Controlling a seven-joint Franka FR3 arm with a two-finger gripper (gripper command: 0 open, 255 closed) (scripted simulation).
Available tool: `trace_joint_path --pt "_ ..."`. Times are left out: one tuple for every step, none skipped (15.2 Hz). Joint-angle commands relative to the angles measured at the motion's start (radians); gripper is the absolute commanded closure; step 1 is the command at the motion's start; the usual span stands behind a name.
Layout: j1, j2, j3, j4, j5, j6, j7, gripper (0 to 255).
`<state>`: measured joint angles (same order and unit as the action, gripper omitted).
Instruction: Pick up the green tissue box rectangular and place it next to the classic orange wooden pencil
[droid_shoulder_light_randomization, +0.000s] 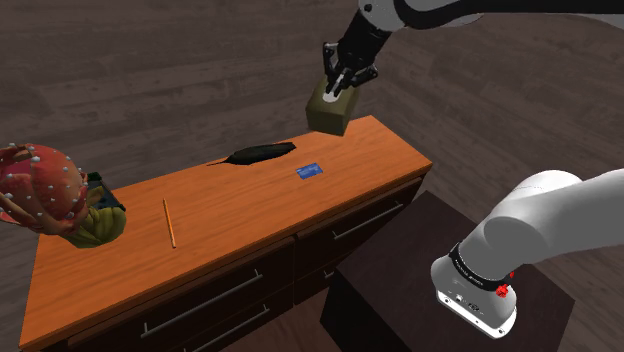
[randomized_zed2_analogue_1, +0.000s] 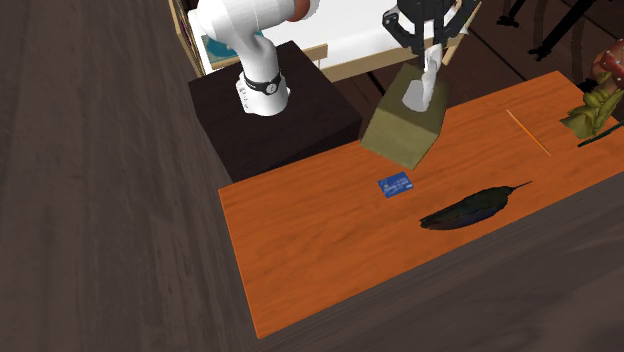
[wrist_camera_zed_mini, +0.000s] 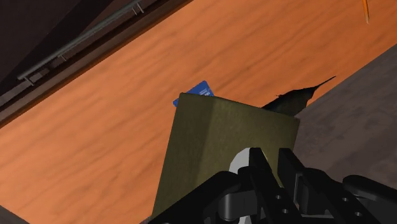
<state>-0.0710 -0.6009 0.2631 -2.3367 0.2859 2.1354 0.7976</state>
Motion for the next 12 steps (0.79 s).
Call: trace_joint_path --pt "0.002 0.038 0.044 0.043 -0.004 0.006 0.050 255" --pt "0.001 0.063 0.067 0.064 -0.008 0.014 0.074 255" --pt "0.000 0.088 0.090 0.087 -0.013 0.022 0.099 255" --pt "-0.002 0.114 0.113 0.110 -0.021 0.029 0.124 255" --pt "-0.005 0.141 0.137 0.135 -0.030 0.035 0.150 255" --pt "-0.008 0.168 0.160 0.160 -0.041 0.041 0.177 255" --pt "-0.011 0.197 0.184 0.187 -0.054 0.046 0.205 255" --pt "-0.016 0.226 0.209 0.215 -0.069 0.050 0.233 255" --pt "-0.020 0.257 0.233 0.244 -0.086 0.054 0.262 255" --pt "-0.025 0.289 0.258 0.275 -0.106 0.057 0.293 255" --pt "-0.029 0.322 0.283 0.306 -0.129 0.059 0.324 255" --pt "-0.033 0.356 0.308 0.339 -0.155 0.060 0.357 255"
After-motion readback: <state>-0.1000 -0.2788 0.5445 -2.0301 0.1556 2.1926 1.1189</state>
